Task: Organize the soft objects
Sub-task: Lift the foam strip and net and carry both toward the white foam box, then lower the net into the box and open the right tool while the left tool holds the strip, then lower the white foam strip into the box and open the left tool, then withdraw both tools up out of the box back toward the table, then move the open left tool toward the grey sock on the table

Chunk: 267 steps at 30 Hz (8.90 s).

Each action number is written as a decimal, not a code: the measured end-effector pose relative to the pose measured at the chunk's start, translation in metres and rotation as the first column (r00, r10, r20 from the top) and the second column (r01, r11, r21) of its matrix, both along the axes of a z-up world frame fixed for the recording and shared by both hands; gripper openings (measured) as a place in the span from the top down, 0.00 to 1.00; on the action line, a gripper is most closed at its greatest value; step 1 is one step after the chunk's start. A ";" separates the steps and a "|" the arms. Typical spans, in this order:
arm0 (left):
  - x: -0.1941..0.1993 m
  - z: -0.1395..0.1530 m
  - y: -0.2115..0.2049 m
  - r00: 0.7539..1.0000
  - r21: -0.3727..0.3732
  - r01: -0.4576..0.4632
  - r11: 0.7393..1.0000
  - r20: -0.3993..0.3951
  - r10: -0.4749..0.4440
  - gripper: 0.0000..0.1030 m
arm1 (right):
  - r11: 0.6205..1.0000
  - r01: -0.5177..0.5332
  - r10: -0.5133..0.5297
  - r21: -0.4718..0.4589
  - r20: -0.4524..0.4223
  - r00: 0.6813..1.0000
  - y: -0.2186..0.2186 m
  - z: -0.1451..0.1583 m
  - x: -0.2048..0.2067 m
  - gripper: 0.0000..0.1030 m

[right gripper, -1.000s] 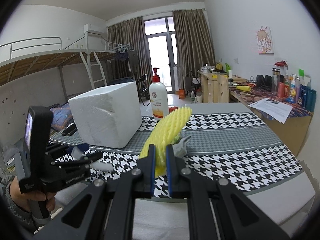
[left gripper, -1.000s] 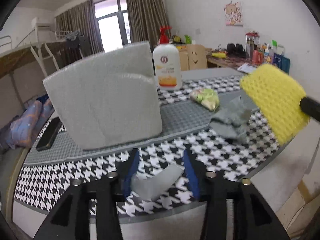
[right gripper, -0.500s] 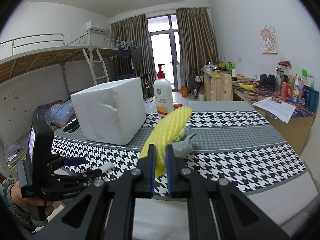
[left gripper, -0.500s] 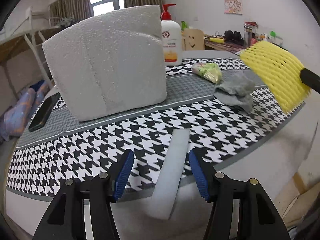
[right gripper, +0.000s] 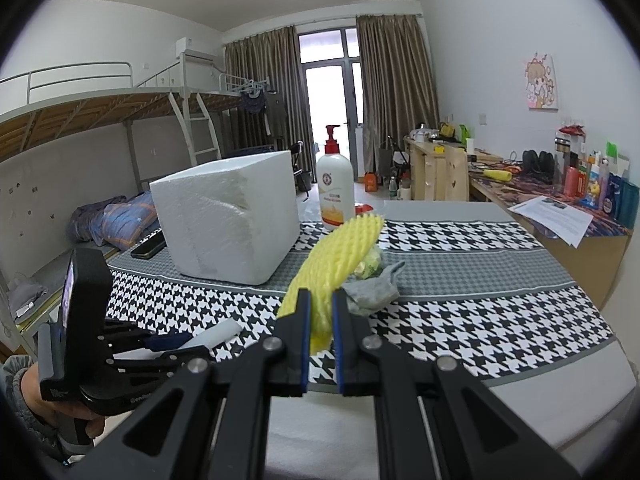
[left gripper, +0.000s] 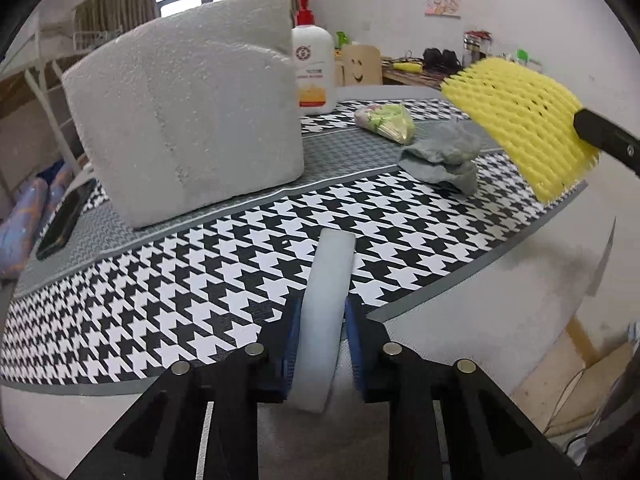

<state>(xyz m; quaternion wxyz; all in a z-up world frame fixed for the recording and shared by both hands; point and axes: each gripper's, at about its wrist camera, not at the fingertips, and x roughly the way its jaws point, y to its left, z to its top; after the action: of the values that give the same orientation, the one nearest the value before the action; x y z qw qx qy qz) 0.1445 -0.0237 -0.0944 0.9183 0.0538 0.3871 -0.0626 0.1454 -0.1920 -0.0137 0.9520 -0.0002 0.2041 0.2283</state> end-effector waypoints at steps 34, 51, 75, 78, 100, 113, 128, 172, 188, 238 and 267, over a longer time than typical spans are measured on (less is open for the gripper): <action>-0.043 0.095 0.072 0.934 -0.071 -0.166 0.983 0.310 0.180 0.84 | 0.983 -0.181 0.184 -0.031 0.108 0.977 0.064 0.039 -0.008 0.88; -0.047 0.124 0.109 0.897 -0.122 -0.206 0.971 0.374 0.237 0.84 | 0.969 -0.243 0.247 -0.049 0.115 0.962 0.102 0.057 0.008 0.88; -0.011 0.154 0.122 0.877 -0.106 -0.176 0.979 0.435 0.205 0.84 | 0.981 -0.190 0.194 -0.047 0.132 0.972 0.125 0.084 0.052 0.88; -0.003 0.156 0.123 0.880 -0.099 -0.172 0.980 0.431 0.198 0.84 | 0.982 -0.183 0.187 -0.040 0.132 0.974 0.127 0.087 0.058 0.88; 0.038 0.155 0.139 0.880 -0.102 -0.195 0.975 0.420 0.221 0.84 | 0.973 -0.226 0.228 -0.037 0.040 0.973 0.158 0.090 0.116 0.88; 0.049 0.154 0.141 0.880 -0.109 -0.202 0.973 0.415 0.229 0.84 | 0.976 -0.220 0.220 0.008 0.015 0.975 0.154 0.086 0.124 0.25; 0.055 0.159 0.133 0.880 -0.096 -0.194 0.976 0.422 0.216 0.84 | 0.981 -0.195 0.196 -0.018 0.039 0.980 0.140 0.090 0.110 0.13; 0.139 0.149 0.084 0.929 -0.074 -0.154 0.985 0.329 0.170 0.60 | 1.000 0.006 -0.006 -0.014 0.038 0.999 0.058 0.069 0.117 0.13; 0.108 0.163 0.078 0.894 -0.089 -0.168 0.982 0.406 0.189 0.01 | 1.000 0.015 -0.014 -0.015 0.066 0.998 0.051 0.077 0.097 0.13; -0.064 0.181 0.035 0.811 -0.078 -0.134 0.988 0.564 0.154 0.01 | 0.999 0.021 -0.012 -0.035 0.226 0.974 0.027 0.090 -0.049 0.00; -0.079 0.099 0.022 0.836 -0.155 -0.078 0.985 0.528 0.149 0.01 | 0.998 0.056 -0.058 0.017 0.178 0.982 0.009 0.027 -0.054 0.00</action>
<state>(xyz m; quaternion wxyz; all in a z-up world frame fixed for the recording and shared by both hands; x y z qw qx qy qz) 0.0650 -0.0012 0.0041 0.9935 -0.0124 0.1119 -0.0146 0.0911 -0.1833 0.0136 0.9725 -0.0092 0.1165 0.2013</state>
